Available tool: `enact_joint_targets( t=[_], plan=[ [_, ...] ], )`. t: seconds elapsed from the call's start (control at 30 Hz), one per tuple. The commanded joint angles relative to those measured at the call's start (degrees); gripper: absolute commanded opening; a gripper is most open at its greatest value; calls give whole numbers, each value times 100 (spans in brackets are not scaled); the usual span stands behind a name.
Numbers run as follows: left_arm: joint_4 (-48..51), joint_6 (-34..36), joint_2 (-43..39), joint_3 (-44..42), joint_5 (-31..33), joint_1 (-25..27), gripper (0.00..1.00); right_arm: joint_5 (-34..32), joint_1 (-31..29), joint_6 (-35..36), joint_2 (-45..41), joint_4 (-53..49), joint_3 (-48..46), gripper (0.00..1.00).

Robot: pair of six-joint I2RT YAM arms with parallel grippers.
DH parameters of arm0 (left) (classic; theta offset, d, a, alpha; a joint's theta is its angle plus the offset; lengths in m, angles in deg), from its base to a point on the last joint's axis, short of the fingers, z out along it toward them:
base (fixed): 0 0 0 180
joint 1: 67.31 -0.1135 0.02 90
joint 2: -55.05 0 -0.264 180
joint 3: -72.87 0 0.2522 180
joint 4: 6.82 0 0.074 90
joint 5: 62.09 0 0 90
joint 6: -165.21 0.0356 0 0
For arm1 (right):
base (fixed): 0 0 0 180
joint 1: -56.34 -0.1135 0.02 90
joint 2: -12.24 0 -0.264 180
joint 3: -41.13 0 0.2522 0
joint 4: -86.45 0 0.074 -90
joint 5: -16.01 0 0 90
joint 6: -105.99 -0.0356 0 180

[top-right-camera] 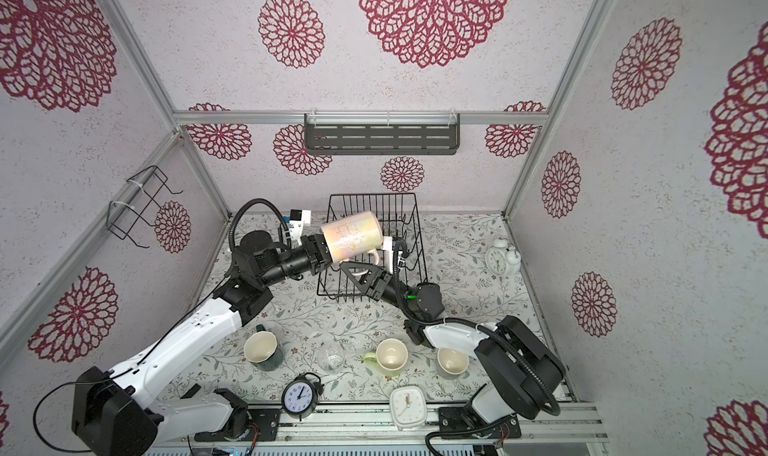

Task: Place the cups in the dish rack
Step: 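Hold the pink mug with the left gripper while the right gripper grasps its base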

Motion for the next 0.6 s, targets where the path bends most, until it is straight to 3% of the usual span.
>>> enact_joint_targets(
  t=[0.0, 0.07, 0.2, 0.43, 0.57],
  plan=[
    [-390, -65, -192, -19, -209, 85, 31, -119, 7, 225, -111, 680, 285, 5],
    [-337, -8, -207, -10, -221, 68, 34, -113, 33, 242, -107, 640, 284, 0],
    [-119, 102, -261, -21, -151, 16, 54, -160, 50, 218, -64, 662, 267, 0],
    [191, 293, -384, -146, -71, -165, 59, -176, 117, 256, 16, 567, 304, 0],
    [301, 333, -454, -301, -67, -327, 71, -147, 243, 359, 78, 418, 353, 0]
  ],
)
